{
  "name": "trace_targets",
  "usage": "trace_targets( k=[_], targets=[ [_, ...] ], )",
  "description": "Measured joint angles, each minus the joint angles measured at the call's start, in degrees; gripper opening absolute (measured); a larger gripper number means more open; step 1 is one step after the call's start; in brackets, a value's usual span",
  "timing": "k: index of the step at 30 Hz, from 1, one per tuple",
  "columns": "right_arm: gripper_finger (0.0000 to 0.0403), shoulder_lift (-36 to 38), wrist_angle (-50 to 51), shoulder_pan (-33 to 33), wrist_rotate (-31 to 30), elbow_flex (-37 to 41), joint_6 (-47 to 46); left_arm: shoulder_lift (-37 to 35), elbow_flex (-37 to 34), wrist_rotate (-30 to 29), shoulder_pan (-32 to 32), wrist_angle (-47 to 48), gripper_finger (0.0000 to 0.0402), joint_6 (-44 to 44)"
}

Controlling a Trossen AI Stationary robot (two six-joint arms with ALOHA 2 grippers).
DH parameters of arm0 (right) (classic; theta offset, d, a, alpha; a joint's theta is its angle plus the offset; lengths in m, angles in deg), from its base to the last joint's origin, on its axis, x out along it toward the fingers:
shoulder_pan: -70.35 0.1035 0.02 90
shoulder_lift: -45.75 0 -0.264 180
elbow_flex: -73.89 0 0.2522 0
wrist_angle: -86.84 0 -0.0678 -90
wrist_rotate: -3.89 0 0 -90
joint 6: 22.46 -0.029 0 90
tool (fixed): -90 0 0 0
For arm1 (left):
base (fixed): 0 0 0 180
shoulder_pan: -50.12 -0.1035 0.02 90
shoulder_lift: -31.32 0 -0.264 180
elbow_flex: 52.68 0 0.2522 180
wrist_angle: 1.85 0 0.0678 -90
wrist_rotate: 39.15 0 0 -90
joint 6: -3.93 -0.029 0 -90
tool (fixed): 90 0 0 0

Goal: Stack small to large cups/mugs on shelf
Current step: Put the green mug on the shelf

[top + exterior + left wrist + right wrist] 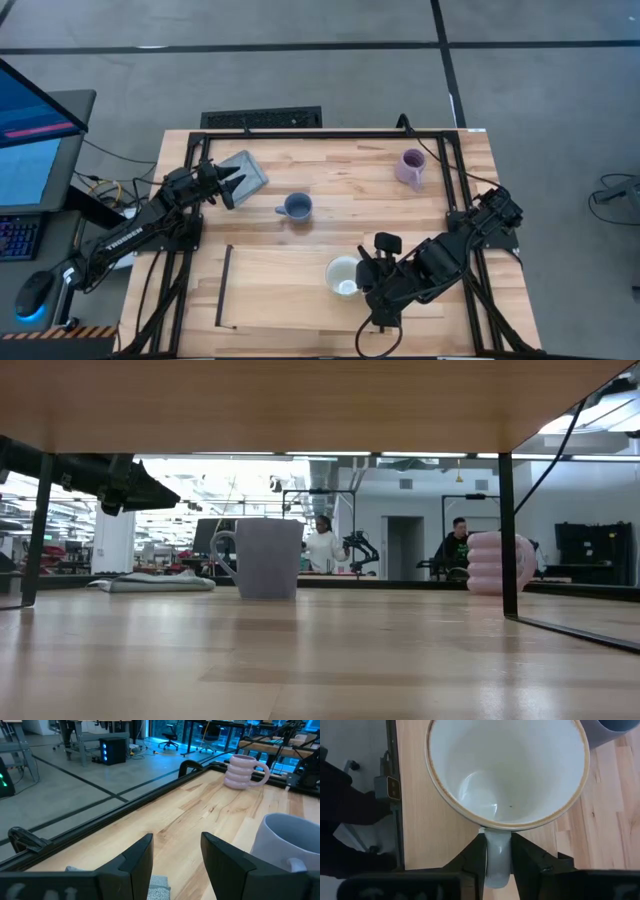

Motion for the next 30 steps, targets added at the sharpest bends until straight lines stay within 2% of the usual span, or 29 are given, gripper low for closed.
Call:
trace_targets(
  k=[18, 30],
  targets=[
    [0.0099, 0.00, -0.04, 0.00, -0.13, 0.00, -0.07, -0.02, 0.00, 0.00, 0.00, 0.00, 0.0156, 0.00],
    [0.0131, 0.02, -0.19, 0.00, -0.26, 0.00, -0.09, -0.01, 0.00, 0.00, -0.02, 0.00, 0.0156, 0.00]
  ],
)
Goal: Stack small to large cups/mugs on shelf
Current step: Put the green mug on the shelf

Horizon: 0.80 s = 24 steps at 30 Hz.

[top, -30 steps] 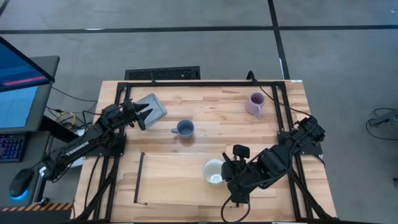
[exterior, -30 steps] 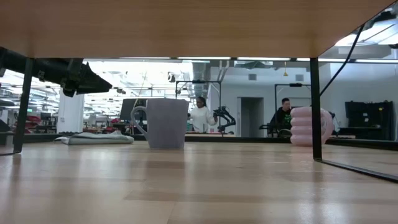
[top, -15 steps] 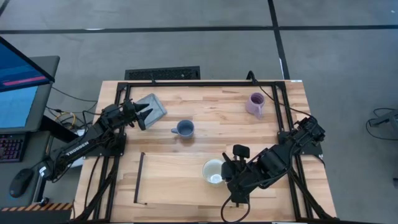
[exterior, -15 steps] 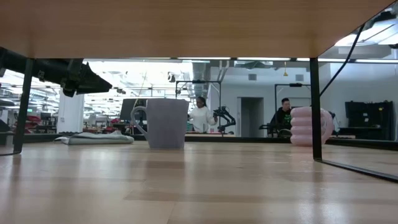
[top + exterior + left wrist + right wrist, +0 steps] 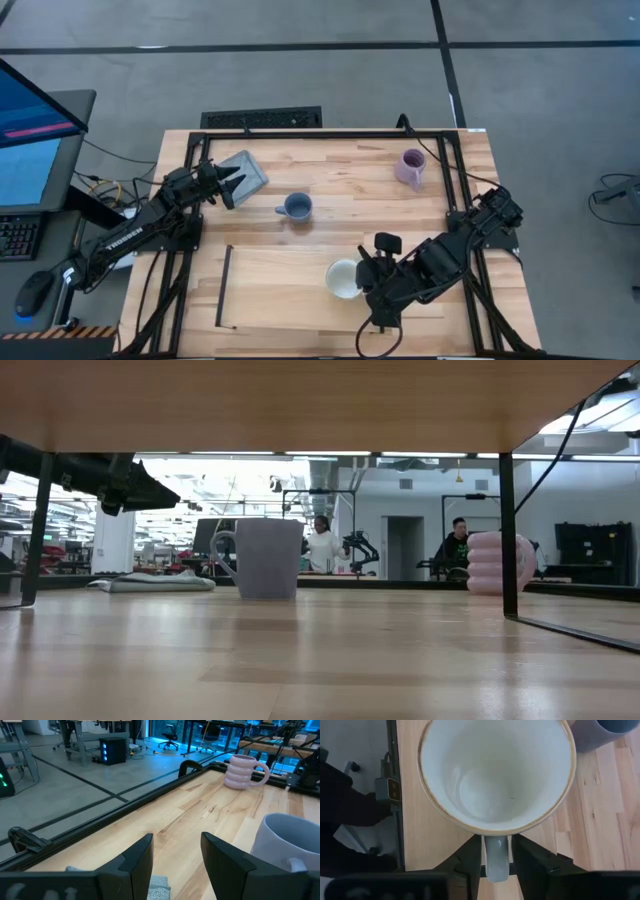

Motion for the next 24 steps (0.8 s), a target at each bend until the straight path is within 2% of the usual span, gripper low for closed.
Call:
trace_targets(
  k=[24],
  targets=[
    [0.0146, 0.01, -0.85, -2.19, 0.26, 0.00, 0.66, 0.01, 0.00, 0.00, 0.02, 0.00, 0.0156, 0.00]
  ],
)
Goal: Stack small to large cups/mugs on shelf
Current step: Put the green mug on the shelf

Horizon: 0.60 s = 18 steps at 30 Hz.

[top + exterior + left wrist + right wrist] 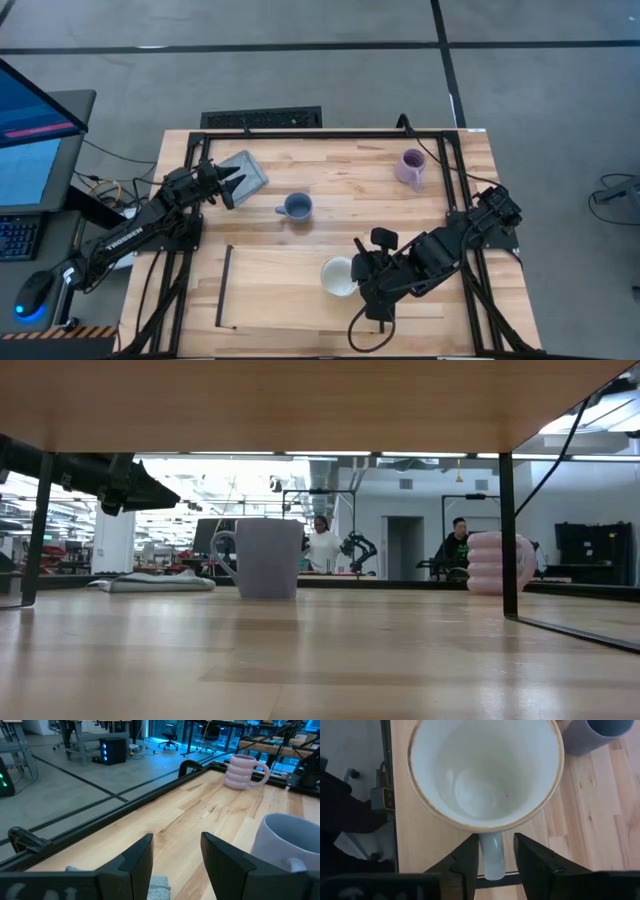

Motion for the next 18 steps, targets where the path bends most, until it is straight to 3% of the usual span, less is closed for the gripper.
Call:
trace_targets(
  k=[18],
  targets=[
    [0.0148, 0.00, -0.03, 0.00, 0.00, 0.00, 1.46, 0.00, 0.00, 0.00, 0.00, 0.00, 0.0156, 0.00]
  ],
)
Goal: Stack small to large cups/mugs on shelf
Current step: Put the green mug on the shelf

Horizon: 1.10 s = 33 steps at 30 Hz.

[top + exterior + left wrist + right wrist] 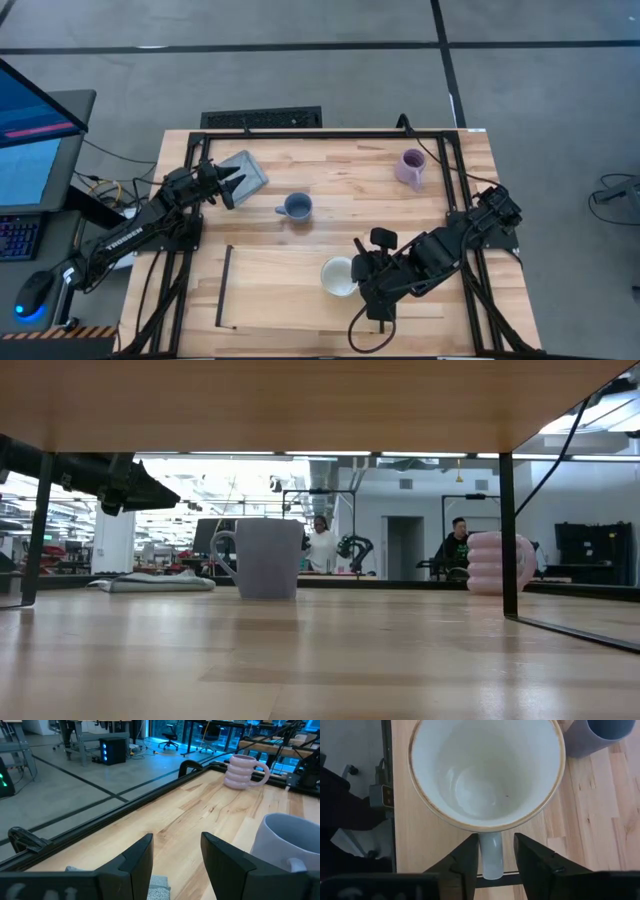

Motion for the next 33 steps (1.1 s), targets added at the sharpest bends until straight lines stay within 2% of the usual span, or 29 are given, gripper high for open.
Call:
trace_targets(
  k=[17, 22, 33],
  targets=[
    [0.0150, 0.04, -3.91, 0.26, 1.29, -0.83, 4.04, -0.01, 0.00, 0.01, -0.01, 0.00, 0.0156, 0.00],
    [0.0148, 0.02, -0.73, 0.00, 1.31, -0.83, 1.65, -0.01, 0.00, 0.00, -0.02, 0.00, 0.0156, 0.00],
    [0.0149, 0.02, -1.05, 0.48, 4.28, -0.83, -2.24, -0.01, 0.01, 0.02, -0.01, 0.00, 0.0156, 0.00]
  ],
)
